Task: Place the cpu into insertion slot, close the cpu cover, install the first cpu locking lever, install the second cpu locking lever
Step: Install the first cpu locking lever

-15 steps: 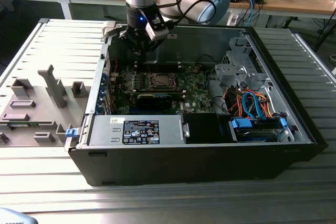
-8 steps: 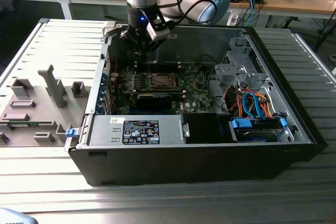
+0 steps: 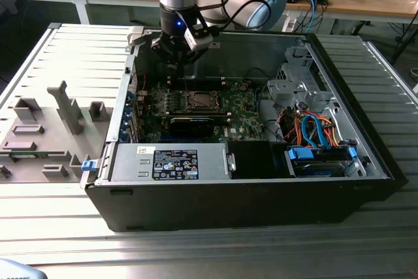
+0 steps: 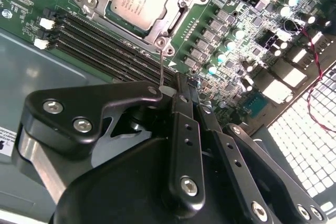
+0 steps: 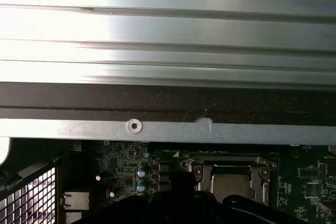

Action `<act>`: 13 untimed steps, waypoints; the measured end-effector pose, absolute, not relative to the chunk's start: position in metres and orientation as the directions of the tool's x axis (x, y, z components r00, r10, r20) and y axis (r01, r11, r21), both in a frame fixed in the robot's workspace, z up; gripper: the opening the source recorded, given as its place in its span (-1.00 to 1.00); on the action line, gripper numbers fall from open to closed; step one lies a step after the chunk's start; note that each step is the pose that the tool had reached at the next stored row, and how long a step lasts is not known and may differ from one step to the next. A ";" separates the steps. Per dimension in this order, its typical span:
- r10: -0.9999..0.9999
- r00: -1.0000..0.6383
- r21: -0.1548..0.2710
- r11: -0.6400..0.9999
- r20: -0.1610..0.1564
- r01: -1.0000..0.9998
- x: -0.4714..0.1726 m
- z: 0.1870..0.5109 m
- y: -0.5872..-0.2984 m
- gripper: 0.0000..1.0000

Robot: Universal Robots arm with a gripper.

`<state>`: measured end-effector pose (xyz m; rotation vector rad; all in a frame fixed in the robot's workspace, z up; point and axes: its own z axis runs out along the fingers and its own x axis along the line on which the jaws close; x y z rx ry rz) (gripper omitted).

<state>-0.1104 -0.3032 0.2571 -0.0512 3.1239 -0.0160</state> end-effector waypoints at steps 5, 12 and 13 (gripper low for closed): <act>-0.033 -0.999 -0.011 0.999 -0.017 -0.033 -0.108 0.257 -0.303 -0.79; -0.033 -0.999 -0.010 0.999 -0.017 -0.033 -0.105 0.257 -0.303 -0.79; -0.033 -0.999 -0.010 0.999 -0.017 -0.033 -0.105 0.257 -0.303 -0.79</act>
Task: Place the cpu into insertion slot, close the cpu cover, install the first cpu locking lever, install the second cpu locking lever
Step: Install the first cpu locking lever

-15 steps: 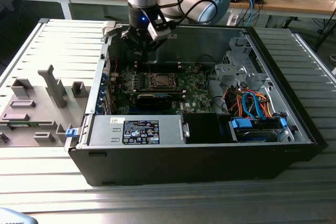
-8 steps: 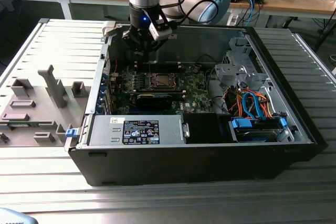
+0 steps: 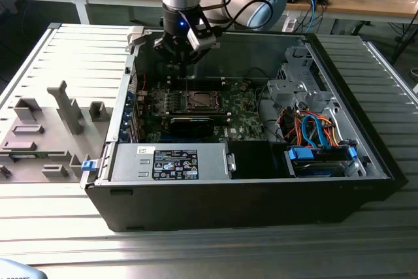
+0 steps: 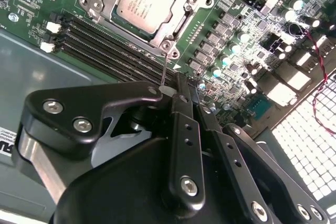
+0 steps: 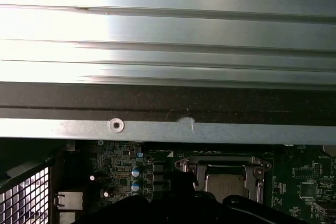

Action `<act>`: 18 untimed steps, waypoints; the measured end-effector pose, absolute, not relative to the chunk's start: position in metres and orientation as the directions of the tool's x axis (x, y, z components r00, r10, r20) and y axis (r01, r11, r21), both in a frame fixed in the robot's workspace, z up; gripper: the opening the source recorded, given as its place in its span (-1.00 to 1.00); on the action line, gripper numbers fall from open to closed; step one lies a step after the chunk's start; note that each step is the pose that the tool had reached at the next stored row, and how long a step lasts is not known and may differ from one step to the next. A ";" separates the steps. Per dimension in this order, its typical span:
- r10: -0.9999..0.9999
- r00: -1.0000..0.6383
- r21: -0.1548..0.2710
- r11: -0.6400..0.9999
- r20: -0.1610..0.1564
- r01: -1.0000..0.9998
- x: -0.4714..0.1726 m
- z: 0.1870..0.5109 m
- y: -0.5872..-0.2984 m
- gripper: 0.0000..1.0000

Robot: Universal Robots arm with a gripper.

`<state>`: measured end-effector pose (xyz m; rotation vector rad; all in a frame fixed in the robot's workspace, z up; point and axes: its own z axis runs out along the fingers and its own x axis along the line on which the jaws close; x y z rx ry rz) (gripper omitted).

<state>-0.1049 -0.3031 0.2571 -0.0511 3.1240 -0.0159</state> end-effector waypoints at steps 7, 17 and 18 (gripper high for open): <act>-0.033 -0.999 -0.010 0.999 -0.017 -0.033 -0.103 0.257 -0.303 -0.79; -0.033 -0.999 -0.010 0.999 -0.017 -0.033 -0.101 0.257 -0.303 -0.79; -0.033 -0.999 -0.010 0.999 -0.017 -0.033 -0.101 0.257 -0.303 -0.79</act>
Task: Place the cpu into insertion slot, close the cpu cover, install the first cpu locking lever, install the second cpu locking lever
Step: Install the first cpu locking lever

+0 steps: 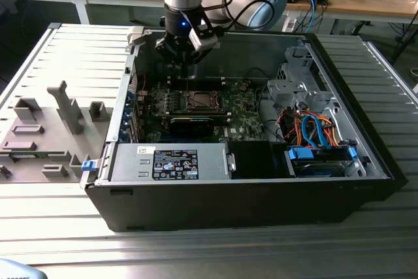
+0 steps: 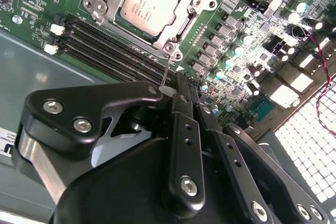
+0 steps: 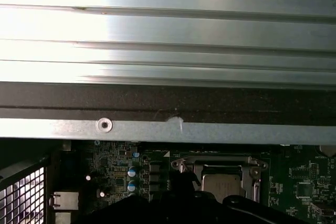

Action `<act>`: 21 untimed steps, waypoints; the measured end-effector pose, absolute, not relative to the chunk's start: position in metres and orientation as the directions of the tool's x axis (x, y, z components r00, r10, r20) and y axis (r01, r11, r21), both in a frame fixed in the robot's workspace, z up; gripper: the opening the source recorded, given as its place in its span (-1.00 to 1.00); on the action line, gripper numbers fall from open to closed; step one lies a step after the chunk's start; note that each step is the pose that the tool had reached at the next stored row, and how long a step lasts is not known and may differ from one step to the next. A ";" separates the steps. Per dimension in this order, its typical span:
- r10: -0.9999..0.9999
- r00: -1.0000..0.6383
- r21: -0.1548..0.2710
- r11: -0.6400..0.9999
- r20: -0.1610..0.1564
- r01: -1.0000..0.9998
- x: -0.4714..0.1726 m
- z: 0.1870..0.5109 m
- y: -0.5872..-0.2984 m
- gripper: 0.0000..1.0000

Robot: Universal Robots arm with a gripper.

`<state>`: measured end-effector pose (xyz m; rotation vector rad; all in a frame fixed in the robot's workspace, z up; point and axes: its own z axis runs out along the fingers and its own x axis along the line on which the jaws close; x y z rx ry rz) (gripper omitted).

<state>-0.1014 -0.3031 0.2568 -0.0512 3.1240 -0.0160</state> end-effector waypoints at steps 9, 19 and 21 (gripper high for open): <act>-0.033 -0.999 -0.011 0.999 -0.017 -0.033 -0.101 0.256 -0.303 -0.79; -0.033 -0.999 -0.011 0.999 -0.017 -0.033 -0.101 0.251 -0.305 -0.79; -0.033 -0.999 -0.011 0.999 -0.017 -0.033 -0.101 0.250 -0.305 -0.79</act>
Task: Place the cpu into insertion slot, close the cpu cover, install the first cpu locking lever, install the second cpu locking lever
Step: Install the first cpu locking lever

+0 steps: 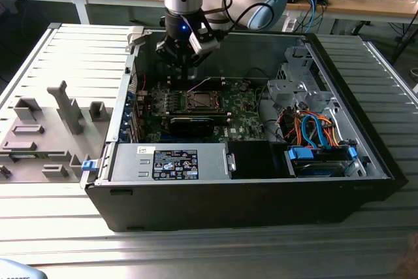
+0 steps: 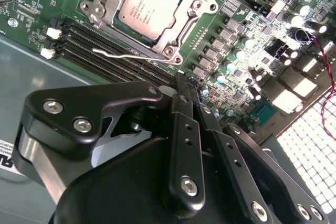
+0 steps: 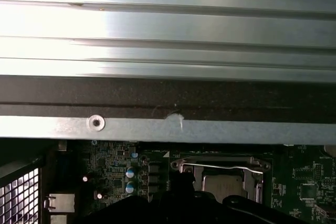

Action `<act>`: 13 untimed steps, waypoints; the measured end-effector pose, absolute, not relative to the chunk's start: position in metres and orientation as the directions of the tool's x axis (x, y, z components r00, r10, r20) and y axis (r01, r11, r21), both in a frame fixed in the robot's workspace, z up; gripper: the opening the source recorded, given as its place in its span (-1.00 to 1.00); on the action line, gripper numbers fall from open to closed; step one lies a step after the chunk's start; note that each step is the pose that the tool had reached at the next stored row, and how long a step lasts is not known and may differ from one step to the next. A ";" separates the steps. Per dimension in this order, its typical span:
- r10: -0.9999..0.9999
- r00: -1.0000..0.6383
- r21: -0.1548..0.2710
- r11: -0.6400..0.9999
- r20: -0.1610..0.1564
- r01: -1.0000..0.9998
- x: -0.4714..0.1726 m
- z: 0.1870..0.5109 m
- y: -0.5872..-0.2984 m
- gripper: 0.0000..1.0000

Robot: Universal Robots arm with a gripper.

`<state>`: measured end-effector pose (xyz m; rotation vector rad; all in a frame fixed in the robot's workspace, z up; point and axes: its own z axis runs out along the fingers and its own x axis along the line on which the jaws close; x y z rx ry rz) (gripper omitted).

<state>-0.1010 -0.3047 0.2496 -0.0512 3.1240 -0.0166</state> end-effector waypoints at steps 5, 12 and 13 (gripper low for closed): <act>-0.033 -0.999 -0.011 0.999 -0.017 -0.033 -0.101 0.248 -0.305 -0.79; -0.033 -0.999 -0.011 0.999 -0.017 -0.033 -0.101 0.246 -0.305 -0.79; -0.033 -0.999 -0.011 0.999 -0.017 -0.033 -0.101 0.246 -0.305 -0.79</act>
